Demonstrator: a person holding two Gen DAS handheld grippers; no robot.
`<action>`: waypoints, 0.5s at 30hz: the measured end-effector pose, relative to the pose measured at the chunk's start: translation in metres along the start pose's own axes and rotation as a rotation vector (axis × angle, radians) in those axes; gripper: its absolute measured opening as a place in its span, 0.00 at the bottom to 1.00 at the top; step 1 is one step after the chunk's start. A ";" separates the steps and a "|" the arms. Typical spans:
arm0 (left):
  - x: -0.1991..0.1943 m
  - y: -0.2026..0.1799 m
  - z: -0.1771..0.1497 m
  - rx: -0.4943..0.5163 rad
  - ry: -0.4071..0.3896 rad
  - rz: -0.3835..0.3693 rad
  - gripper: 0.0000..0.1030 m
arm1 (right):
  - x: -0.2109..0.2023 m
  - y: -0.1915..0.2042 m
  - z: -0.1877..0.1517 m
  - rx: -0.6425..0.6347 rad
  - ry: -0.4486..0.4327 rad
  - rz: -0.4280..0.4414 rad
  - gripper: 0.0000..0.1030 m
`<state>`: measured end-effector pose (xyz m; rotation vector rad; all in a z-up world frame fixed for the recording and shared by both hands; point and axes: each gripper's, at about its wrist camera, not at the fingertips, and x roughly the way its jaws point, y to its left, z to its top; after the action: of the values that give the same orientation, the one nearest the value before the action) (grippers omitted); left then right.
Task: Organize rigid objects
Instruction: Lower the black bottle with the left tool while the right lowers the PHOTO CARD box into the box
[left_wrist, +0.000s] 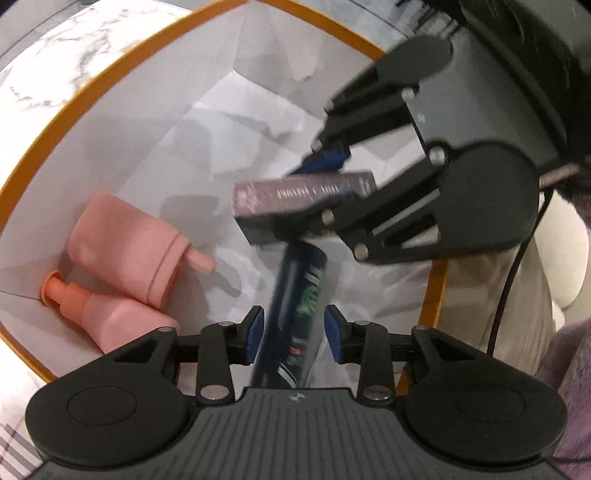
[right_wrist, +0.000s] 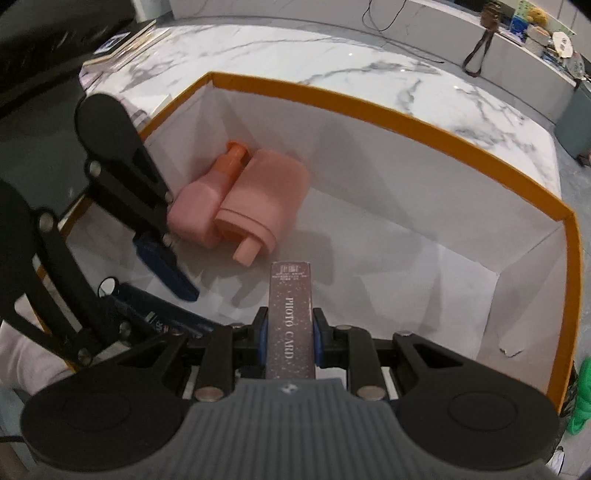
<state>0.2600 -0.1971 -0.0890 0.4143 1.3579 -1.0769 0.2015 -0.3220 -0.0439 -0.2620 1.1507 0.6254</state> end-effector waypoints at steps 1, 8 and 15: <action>-0.001 0.002 0.001 -0.015 -0.009 0.005 0.40 | 0.001 0.001 0.000 -0.006 0.005 0.003 0.21; 0.011 0.004 0.005 -0.075 -0.005 0.071 0.32 | 0.005 0.006 -0.006 -0.058 0.080 0.058 0.21; 0.017 0.006 0.008 -0.116 -0.020 0.164 0.29 | 0.002 0.005 -0.002 -0.082 0.074 0.065 0.21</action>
<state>0.2670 -0.2068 -0.1050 0.4207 1.3365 -0.8612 0.1972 -0.3181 -0.0455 -0.3213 1.2100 0.7260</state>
